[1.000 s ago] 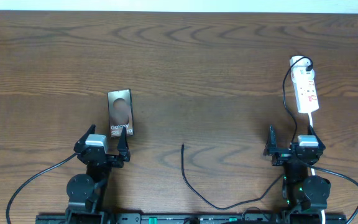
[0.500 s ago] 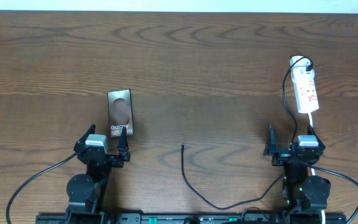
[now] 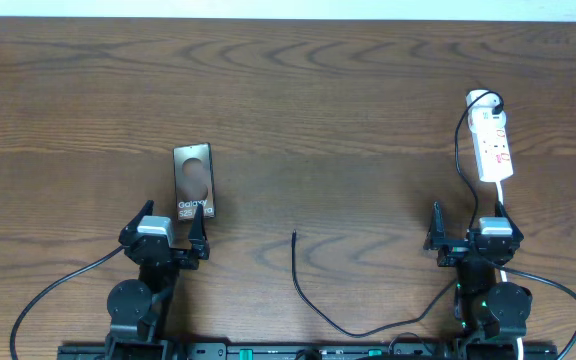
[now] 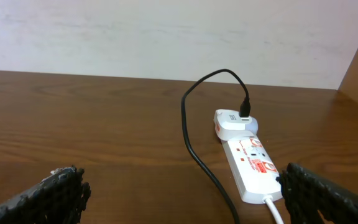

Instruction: Plug charger to phone and switch on socket

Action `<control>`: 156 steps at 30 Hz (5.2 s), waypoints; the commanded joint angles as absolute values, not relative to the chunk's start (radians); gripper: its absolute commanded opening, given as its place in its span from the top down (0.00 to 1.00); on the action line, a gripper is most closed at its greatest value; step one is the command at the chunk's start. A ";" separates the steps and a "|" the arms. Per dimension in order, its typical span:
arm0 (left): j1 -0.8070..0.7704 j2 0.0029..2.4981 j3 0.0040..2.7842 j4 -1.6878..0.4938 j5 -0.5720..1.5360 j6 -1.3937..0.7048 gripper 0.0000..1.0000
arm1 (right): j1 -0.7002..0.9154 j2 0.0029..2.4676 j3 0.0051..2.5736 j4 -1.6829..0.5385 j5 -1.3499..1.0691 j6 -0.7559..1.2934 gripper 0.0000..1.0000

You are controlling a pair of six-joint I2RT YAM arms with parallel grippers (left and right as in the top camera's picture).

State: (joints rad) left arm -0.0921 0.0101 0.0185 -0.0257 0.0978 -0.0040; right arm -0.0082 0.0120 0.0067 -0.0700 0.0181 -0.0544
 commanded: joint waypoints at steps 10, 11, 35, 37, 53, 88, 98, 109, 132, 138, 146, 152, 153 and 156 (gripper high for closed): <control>-0.095 0.004 0.004 -0.064 0.093 -0.016 0.14 | -0.012 0.007 0.006 -0.074 0.017 -0.039 0.01; -0.095 0.004 0.004 -0.064 0.093 -0.016 0.14 | -0.012 0.007 0.006 -0.074 0.017 -0.039 0.01; -0.095 0.004 0.004 -0.064 0.093 -0.016 0.14 | -0.012 0.007 0.006 -0.074 0.017 -0.039 0.01; -0.095 0.004 0.004 -0.064 0.093 -0.016 0.14 | -0.012 0.007 0.006 -0.074 0.017 -0.039 0.01; -0.095 0.004 0.004 -0.064 0.094 -0.016 0.14 | -0.012 0.007 0.006 -0.074 0.017 -0.039 0.01; -0.095 0.004 0.019 -0.064 0.097 -0.016 0.14 | -0.012 0.007 0.006 -0.074 0.017 -0.039 0.01; -0.095 0.036 0.154 -0.085 0.097 -0.016 0.14 | -0.012 0.007 0.006 -0.074 0.017 -0.039 0.01; -0.095 0.464 0.557 -0.285 0.097 -0.016 0.14 | -0.012 0.007 0.006 -0.074 0.017 -0.039 0.01; -0.095 1.515 1.293 -0.877 0.131 -0.016 0.14 | -0.012 0.007 0.006 -0.074 0.017 -0.039 0.01; -0.095 1.547 1.293 -0.873 0.131 -0.016 0.61 | -0.012 0.007 0.006 -0.074 0.017 -0.039 0.01; -0.096 1.548 1.292 -0.874 0.131 -0.065 0.02 | -0.012 0.007 0.006 -0.074 0.017 -0.039 0.01; -0.096 1.551 1.290 -0.906 0.100 -0.141 0.02 | -0.012 0.007 0.006 -0.074 0.017 -0.039 0.01; -0.096 1.556 1.289 -0.913 0.093 -0.148 0.02 | -0.012 0.007 0.006 -0.074 0.017 -0.039 0.01; -0.096 1.582 1.286 -0.920 0.093 -0.148 0.02 | -0.012 0.007 0.006 -0.074 0.017 -0.039 0.01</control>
State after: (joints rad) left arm -0.0937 1.5517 1.2751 -0.9146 0.1162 -0.1154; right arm -0.0082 0.0120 0.0067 -0.0700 0.0181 -0.0517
